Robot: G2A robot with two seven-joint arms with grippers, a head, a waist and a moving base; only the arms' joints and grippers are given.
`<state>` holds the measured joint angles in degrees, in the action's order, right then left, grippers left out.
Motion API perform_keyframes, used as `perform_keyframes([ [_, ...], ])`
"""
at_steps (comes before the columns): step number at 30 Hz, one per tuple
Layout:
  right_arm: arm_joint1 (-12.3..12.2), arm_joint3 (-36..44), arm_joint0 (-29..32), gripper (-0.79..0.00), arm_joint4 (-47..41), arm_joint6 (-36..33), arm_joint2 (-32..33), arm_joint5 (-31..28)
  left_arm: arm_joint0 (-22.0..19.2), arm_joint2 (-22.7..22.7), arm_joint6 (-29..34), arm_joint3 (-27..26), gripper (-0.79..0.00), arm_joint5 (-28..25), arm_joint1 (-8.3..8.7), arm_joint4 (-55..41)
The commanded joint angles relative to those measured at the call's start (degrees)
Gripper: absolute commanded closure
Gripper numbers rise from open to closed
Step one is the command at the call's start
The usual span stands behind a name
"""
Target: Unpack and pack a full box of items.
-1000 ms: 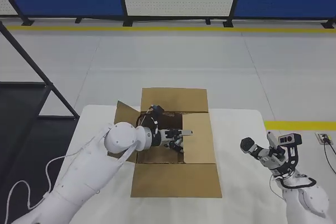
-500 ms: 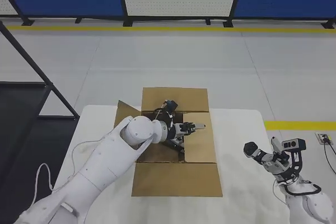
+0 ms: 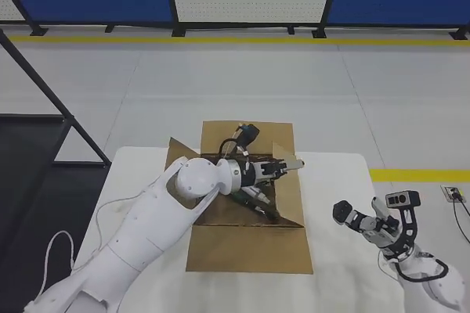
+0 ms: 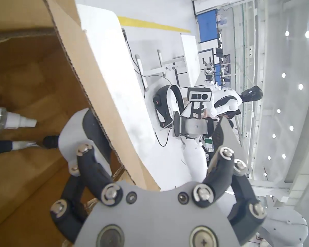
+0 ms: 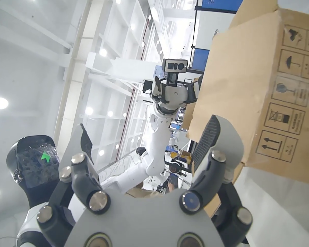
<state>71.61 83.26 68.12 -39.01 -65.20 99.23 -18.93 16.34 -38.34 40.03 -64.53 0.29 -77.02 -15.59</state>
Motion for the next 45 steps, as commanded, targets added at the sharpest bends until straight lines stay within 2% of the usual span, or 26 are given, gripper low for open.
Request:
perform_keyframes([
  [1,-0.18,0.74,0.47,-0.785,-1.3,-2.19,0.25,-0.14,0.62,-0.32,-2.0,-1.12,-0.785,-0.64,-0.19,0.55],
  [5,-0.59,2.16,1.42,-0.785,-3.54,-5.93,0.89,0.2,1.1,0.62,-4.81,-0.8,-0.785,-2.51,-1.41,0.52],
  [12,-1.05,7.11,4.02,-0.785,-3.93,-7.55,1.12,-0.65,-0.2,3.49,-7.77,3.99,-0.785,-7.6,-5.1,-2.58],
  [16,-1.21,10.37,5.02,-0.785,-2.83,-6.08,0.6,-1.01,-0.45,5.14,-9.36,6.46,-0.785,-11.2,-7.3,-3.8],
  [24,-1.8,12.69,4.05,-0.785,2.96,-1.23,-0.17,1.09,-1.67,8.31,-7.63,12.56,-0.785,-12.17,-11.57,-5.23],
  [31,-2.32,9.95,2.94,-0.785,8.32,5.04,-0.12,4.2,-2.76,7.59,-6.5,16.74,-0.785,-14.02,-13.46,-5.86],
  [35,-2.65,8.02,1.84,-0.785,11.33,8.47,-0.1,6.03,-2.67,6.38,-6.04,16.67,-0.785,-15.28,-13.77,-5.49],
  [38,-2.83,7.04,1.59,-0.785,11.49,9.18,-0.13,6.15,-2.38,4.44,-6.93,15.75,-0.785,-16.24,-13.24,-4.13],
  [41,-3.06,5.81,1.53,-0.785,12.26,10.67,0.32,6.37,-1.64,1.13,-8.66,13.94,-0.785,-16.97,-11.73,-1.22],
  [45,-3.3,3.91,0.49,-0.785,11.77,10.47,-0.15,7.33,1.83,-5.51,-11.03,8.09,-0.785,-15.52,-8.38,4.12],
])
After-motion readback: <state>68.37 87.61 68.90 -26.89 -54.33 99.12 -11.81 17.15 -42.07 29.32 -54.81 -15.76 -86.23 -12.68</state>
